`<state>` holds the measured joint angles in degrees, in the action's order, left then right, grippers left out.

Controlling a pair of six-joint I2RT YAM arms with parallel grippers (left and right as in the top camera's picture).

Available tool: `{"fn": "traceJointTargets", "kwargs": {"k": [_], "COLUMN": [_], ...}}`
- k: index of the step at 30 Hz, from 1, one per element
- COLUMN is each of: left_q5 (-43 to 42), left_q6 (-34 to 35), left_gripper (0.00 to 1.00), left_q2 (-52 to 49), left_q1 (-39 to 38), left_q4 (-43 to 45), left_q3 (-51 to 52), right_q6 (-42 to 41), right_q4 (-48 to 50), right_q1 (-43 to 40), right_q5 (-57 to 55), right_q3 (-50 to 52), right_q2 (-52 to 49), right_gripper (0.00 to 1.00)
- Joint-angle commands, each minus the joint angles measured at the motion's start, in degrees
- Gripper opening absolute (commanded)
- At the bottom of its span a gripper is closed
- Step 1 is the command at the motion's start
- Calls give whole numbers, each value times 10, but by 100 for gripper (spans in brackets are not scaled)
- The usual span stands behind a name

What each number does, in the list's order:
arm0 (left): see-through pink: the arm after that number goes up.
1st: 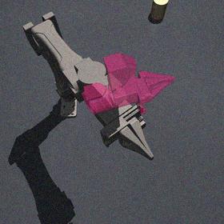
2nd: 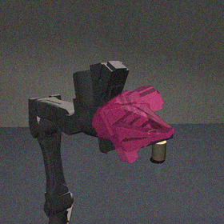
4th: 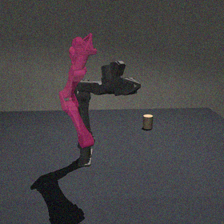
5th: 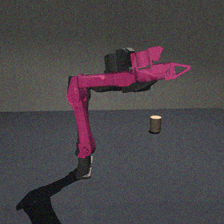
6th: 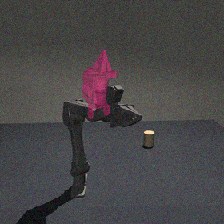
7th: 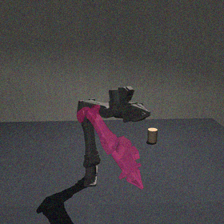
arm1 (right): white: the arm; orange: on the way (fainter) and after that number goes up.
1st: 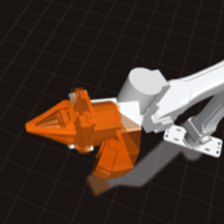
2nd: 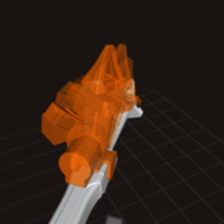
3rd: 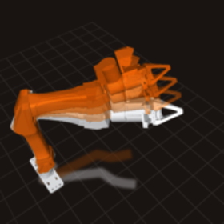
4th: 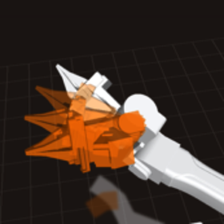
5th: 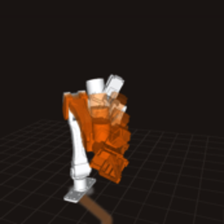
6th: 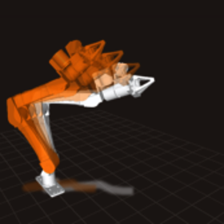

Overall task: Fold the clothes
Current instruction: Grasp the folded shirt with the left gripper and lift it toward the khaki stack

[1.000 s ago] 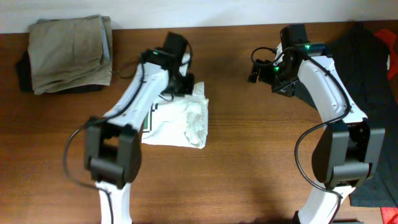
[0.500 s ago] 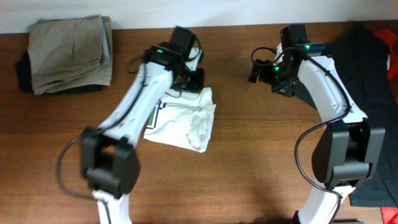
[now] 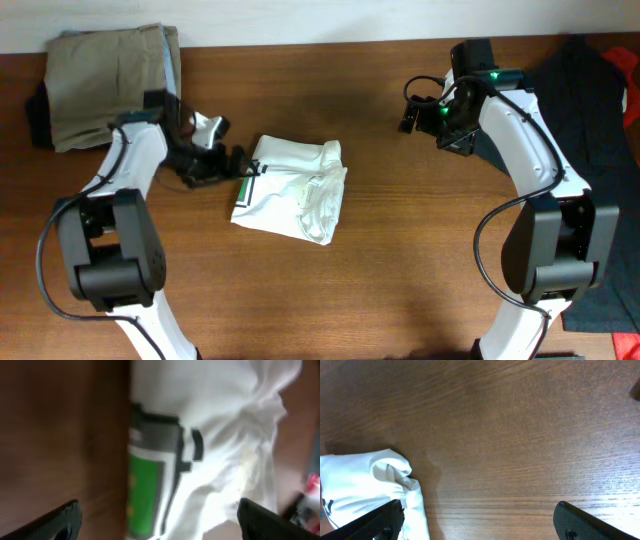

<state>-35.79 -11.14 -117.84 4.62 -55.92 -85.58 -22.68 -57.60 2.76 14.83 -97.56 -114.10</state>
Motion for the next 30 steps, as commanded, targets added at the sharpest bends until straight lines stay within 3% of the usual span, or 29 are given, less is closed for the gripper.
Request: {"fn": "traceJointTargets", "kwargs": {"k": [1,6,10,13,16,17,20,23,26,30], "left_q5": [-88,-43,-45,-45,-43,-42,-18,59,226,323], "left_q6": [-16,65,90,90,90,90,90,90,90,93], "left_gripper": [99,99,83,79,41,40,5,1,1,1], "left_q2": [-3,-13,-58,-73,-73,-73,-73,-73,-73,-73], "left_q1": [-14,-14,-28,-54,-73,-73,-69,-69,-69,-47], "left_q4": [59,123,150,152,161,163,162,120,45,98], "left_q3": [62,69,69,69,69,69,51,-14,-164,-262], "right_q6": [-1,-1,-1,-1,-1,-1,-1,-1,-1,-1], "right_q4": [0,2,2,2,2,2,3,4,5,5], "right_q1": [5,10,10,10,10,10,10,10,10,10], "right_q5": [-5,-5,-5,-5,-5,-5,-5,-5,-5,-5], "right_q3": [2,2,2,2,2,2,2,2,2,2], "right_q2": [3,3,3,3,3,3,3,3,3,3], "right_gripper": [99,99,99,99,99,99,99,99,99,99]}}
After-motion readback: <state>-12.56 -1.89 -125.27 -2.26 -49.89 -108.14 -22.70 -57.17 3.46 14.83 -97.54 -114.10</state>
